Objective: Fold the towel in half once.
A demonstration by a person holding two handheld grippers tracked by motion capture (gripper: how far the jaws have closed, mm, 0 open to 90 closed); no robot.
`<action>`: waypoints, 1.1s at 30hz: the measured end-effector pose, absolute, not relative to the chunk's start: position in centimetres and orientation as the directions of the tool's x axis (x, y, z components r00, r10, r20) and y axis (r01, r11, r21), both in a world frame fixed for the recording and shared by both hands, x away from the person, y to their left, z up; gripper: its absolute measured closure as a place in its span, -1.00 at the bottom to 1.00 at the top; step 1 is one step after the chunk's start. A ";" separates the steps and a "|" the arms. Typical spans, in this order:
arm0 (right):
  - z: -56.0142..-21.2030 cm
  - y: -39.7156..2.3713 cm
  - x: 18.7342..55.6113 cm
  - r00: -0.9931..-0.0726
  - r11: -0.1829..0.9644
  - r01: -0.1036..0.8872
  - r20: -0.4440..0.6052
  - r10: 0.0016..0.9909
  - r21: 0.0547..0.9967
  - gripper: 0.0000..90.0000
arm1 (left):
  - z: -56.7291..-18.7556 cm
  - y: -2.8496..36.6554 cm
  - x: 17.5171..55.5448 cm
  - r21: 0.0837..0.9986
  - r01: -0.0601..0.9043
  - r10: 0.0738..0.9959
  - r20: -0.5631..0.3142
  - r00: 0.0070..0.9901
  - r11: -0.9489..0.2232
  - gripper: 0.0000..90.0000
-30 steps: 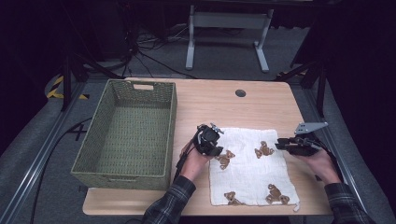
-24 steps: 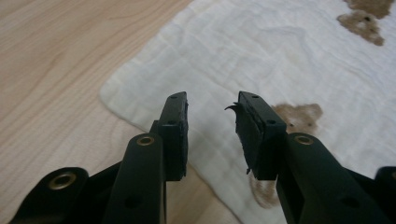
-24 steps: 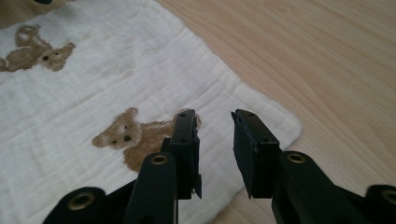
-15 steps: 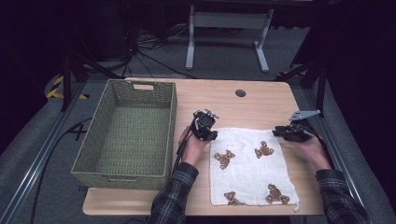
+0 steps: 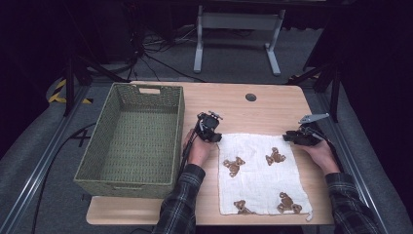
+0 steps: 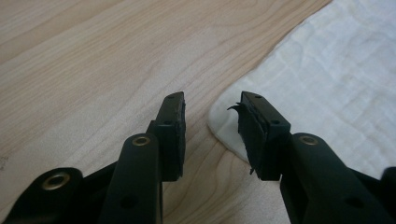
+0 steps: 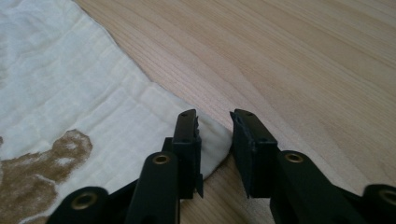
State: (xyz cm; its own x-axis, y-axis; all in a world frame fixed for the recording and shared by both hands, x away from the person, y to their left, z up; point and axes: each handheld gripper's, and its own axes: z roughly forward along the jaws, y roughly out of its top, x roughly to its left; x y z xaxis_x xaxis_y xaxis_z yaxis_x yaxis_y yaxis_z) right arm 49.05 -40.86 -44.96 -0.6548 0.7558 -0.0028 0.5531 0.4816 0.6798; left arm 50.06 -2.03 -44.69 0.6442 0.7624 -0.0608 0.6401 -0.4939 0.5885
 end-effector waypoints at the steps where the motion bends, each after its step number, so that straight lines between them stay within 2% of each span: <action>1: -45.0 -40.9 49.0 -0.657 0.484 0.552 -0.003 0.754 0.679 0.64 | -44.7 -2.0 50.1 0.579 0.643 0.760 -0.061 0.647 -0.501 0.39; 4: -45.0 -40.9 49.0 -0.663 0.486 0.551 0.002 0.749 0.678 0.77 | -44.9 -2.1 50.1 0.578 0.641 0.757 -0.060 0.651 -0.505 0.48; 7: -45.0 -40.8 48.9 -0.671 0.496 0.545 -0.002 0.741 0.676 0.89 | -45.0 -2.1 50.1 0.586 0.640 0.754 -0.071 0.653 -0.498 0.68; 12: -44.7 -40.8 48.7 -0.679 0.493 0.542 0.009 0.734 0.680 0.93 | -44.9 -2.2 50.1 0.594 0.637 0.757 -0.072 0.649 -0.490 0.92; 18: -43.2 -40.7 48.0 -0.691 0.483 0.497 -0.008 0.723 0.721 0.93 | -43.8 -1.9 49.7 0.629 0.634 0.769 -0.089 0.633 -0.449 0.95; 24: -41.5 -40.8 47.0 -0.694 0.475 0.453 -0.036 0.719 0.754 0.93 | -41.5 -1.6 48.9 0.684 0.599 0.779 -0.071 0.622 -0.416 0.95; 33: -39.9 -41.3 45.9 -0.693 0.454 0.419 -0.046 0.719 0.786 0.93 | -39.1 -1.6 47.5 0.718 0.551 0.771 -0.032 0.636 -0.425 0.95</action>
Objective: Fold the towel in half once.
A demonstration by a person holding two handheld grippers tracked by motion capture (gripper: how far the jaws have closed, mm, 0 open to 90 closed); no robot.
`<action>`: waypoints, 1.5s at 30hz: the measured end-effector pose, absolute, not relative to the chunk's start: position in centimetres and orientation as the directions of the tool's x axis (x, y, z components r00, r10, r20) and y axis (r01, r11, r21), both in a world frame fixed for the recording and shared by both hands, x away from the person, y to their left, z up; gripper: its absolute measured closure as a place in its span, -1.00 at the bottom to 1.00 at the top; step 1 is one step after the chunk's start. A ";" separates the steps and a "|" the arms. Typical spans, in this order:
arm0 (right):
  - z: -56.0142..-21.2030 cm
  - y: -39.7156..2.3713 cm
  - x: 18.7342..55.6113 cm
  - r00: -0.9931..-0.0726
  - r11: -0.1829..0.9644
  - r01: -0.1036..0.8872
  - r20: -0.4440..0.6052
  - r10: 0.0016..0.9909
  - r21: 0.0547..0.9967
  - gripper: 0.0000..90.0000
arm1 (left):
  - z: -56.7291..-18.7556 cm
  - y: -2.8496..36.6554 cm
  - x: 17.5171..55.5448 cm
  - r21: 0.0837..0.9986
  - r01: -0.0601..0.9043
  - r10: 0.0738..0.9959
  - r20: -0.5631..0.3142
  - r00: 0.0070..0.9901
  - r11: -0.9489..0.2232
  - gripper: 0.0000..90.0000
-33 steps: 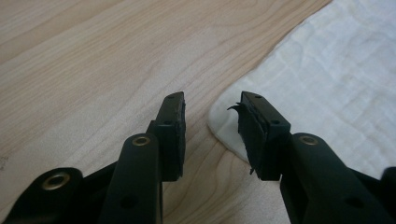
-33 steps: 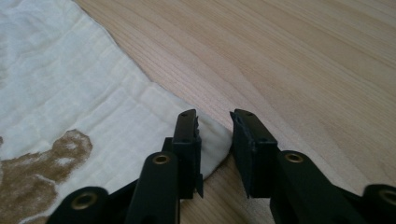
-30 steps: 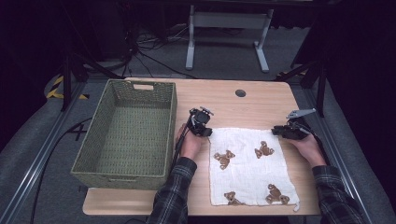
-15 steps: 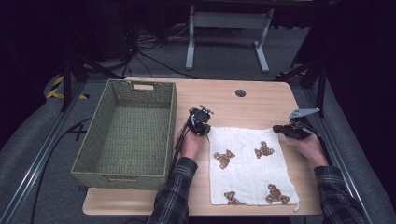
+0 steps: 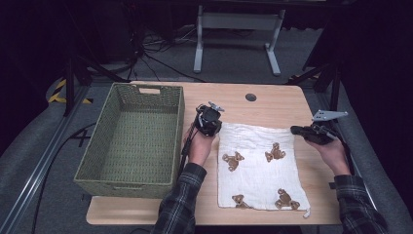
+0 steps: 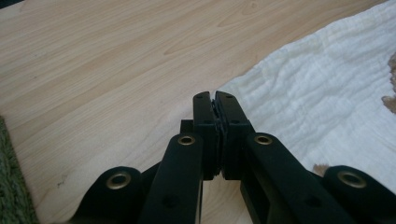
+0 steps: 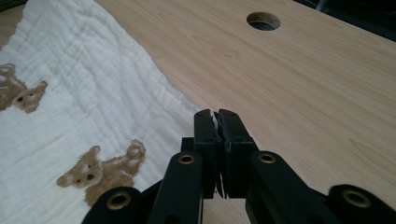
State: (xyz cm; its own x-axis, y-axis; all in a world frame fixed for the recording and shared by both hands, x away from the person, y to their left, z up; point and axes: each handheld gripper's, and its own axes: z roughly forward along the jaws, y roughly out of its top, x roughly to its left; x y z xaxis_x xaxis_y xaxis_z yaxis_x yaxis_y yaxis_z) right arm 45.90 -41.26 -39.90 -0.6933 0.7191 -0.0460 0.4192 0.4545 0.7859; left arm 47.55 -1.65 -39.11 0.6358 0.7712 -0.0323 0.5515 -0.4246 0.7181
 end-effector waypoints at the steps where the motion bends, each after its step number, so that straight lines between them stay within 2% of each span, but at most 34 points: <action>1: -39.9 -41.3 45.6 -0.695 0.459 0.419 -0.048 0.717 0.784 0.93 | -39.0 -1.6 47.2 0.718 0.549 0.773 -0.025 0.634 -0.427 0.95; 10: -40.1 -41.2 42.5 -0.717 0.478 0.424 -0.037 0.696 0.769 0.93 | -39.1 -1.3 44.4 0.711 0.530 0.752 -0.003 0.659 -0.462 0.95; 15: -40.1 -41.0 41.1 -0.730 0.486 0.420 -0.032 0.682 0.767 0.93 | -39.5 -1.2 43.0 0.703 0.540 0.746 -0.020 0.666 -0.463 0.95; 25: -40.2 -41.0 38.1 -0.752 0.504 0.418 -0.024 0.659 0.756 0.93 | -39.2 -1.0 39.6 0.709 0.493 0.699 0.000 0.715 -0.504 0.96; 33: -40.9 -40.8 35.8 -0.770 0.491 0.431 0.025 0.637 0.758 0.93 | -40.2 -0.9 37.1 0.699 0.495 0.652 -0.054 0.756 -0.516 0.96; 35: -41.4 -40.8 35.3 -0.773 0.497 0.441 0.034 0.634 0.747 0.94 | -40.7 -1.1 36.6 0.692 0.488 0.645 -0.043 0.763 -0.532 0.96; 45: -44.1 -40.5 34.0 -0.778 0.554 0.498 0.061 0.626 0.667 0.93 | -43.6 -1.3 35.7 0.614 0.530 0.586 -0.132 0.800 -0.585 0.96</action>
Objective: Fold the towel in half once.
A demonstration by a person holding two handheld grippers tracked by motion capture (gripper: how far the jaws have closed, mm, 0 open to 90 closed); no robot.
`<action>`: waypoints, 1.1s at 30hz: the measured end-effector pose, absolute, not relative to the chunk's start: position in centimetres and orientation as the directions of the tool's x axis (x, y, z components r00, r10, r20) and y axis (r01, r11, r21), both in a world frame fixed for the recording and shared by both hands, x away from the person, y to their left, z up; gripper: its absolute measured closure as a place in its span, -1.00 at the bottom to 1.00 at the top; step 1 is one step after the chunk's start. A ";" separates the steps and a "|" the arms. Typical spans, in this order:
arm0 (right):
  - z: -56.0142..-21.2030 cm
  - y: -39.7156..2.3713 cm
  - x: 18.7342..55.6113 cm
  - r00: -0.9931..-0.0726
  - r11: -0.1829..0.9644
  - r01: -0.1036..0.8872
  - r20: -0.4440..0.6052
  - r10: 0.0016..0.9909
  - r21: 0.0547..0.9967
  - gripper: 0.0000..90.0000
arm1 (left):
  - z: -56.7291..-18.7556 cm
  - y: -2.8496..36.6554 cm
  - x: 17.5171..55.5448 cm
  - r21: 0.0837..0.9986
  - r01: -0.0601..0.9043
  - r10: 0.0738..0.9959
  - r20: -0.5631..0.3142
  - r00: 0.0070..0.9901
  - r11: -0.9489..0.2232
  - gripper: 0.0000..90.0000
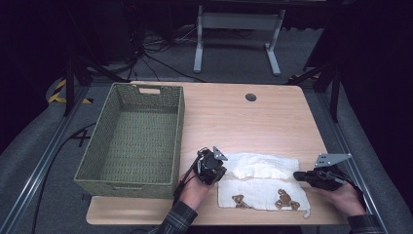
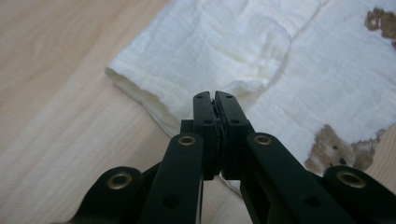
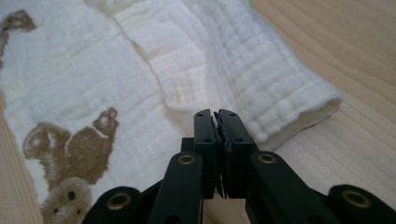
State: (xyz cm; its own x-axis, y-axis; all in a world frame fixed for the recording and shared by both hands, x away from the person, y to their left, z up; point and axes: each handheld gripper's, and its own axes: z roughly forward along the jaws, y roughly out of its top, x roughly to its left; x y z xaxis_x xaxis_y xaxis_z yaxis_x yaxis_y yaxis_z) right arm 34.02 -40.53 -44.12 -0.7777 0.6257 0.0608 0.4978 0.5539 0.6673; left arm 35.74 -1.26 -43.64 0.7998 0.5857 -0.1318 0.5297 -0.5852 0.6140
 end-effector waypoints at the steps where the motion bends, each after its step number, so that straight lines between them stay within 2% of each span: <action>1: -44.3 -40.5 34.1 -0.776 0.559 0.505 0.062 0.627 0.658 0.93 | -44.0 -1.4 35.8 0.610 0.528 0.579 -0.136 0.804 -0.590 0.96; 5: -44.6 -40.6 34.3 -0.775 0.565 0.510 0.061 0.629 0.649 0.93 | -45.0 -1.9 35.9 0.575 0.528 0.564 -0.136 0.815 -0.625 0.96; 23: -44.7 -41.2 37.5 -0.737 0.554 0.507 -0.002 0.676 0.660 0.93 | -44.9 -2.2 38.4 0.588 0.552 0.639 -0.077 0.765 -0.590 0.96; 28: -44.8 -41.2 38.8 -0.730 0.547 0.503 -0.010 0.683 0.670 0.93 | -45.0 -2.2 39.2 0.608 0.558 0.664 -0.066 0.745 -0.565 0.96; 33: -44.2 -41.4 38.5 -0.727 0.538 0.493 -0.017 0.687 0.684 0.93 | -44.0 -1.5 38.8 0.641 0.556 0.674 -0.080 0.735 -0.530 0.96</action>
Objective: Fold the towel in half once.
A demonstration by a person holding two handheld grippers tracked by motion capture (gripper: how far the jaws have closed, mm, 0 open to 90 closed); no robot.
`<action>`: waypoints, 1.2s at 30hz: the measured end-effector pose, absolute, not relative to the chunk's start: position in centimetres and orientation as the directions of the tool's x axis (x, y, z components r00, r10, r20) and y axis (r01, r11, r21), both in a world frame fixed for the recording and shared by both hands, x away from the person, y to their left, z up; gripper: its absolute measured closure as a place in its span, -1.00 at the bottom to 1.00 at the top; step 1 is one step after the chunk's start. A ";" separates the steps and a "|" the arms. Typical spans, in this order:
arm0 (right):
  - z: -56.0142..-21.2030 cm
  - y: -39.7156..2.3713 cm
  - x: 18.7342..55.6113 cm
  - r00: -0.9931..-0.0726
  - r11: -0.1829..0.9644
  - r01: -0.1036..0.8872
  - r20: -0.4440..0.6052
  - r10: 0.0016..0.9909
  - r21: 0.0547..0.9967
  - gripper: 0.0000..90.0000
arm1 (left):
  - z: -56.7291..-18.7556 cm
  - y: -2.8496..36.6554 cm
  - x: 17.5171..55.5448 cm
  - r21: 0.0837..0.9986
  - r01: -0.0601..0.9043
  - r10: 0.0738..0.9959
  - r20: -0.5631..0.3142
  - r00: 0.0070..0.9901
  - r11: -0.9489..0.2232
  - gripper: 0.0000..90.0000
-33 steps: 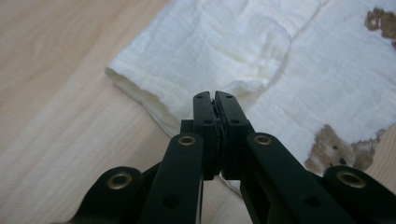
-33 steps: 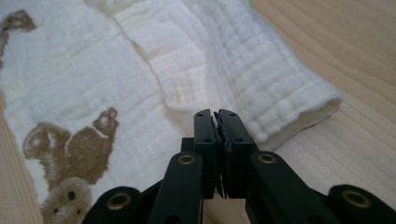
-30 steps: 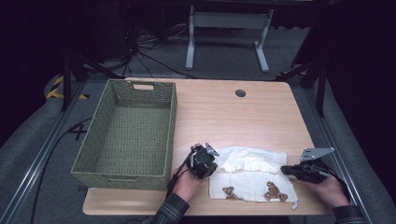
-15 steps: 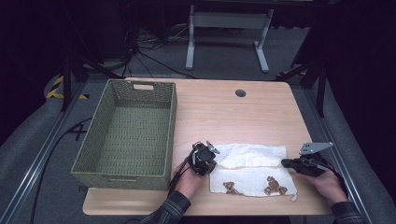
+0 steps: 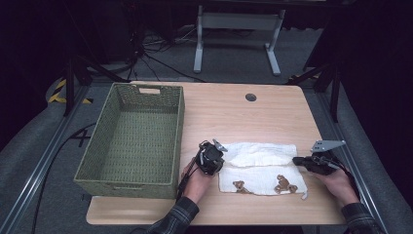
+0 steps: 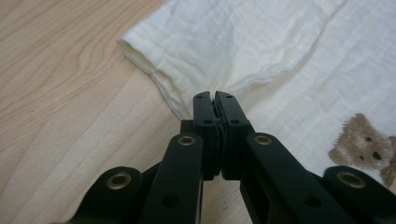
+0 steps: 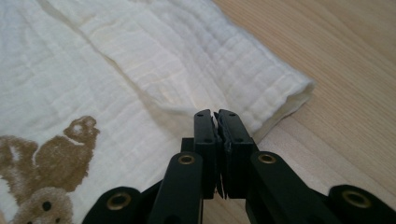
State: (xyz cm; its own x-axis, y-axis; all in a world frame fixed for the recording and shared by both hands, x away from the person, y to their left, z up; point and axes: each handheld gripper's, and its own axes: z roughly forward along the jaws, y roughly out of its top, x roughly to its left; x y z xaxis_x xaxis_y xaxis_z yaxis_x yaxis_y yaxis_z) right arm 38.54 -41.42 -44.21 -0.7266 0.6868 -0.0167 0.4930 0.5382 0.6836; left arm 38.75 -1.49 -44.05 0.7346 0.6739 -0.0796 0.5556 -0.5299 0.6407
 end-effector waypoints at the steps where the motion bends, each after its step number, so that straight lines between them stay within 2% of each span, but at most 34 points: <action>1: -44.0 -41.5 38.3 -0.726 0.533 0.488 -0.017 0.687 0.692 0.93 | -43.9 -1.4 38.6 0.651 0.555 0.677 -0.085 0.731 -0.518 0.96; 15: -42.3 -41.9 35.0 -0.743 0.523 0.432 -0.039 0.668 0.735 0.93 | -41.7 -0.3 35.2 0.700 0.510 0.664 -0.070 0.745 -0.499 0.96; 22: -42.1 -41.8 33.3 -0.753 0.527 0.420 -0.040 0.656 0.739 0.93 | -41.7 0.2 33.7 0.696 0.498 0.650 -0.059 0.758 -0.518 0.96; 36: -42.4 -42.7 30.7 -0.751 0.511 0.431 -0.018 0.661 0.744 0.93 | -42.2 0.6 32.2 0.676 0.503 0.613 -0.095 0.784 -0.539 0.96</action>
State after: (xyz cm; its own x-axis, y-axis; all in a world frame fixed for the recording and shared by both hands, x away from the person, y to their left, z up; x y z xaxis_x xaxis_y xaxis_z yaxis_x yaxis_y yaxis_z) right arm 30.72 -42.70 -42.36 -0.7506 0.6605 -0.0185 0.4312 0.5108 0.7438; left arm 32.19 0.59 -42.17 0.7842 0.6132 -0.0946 0.5029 -0.5389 0.6758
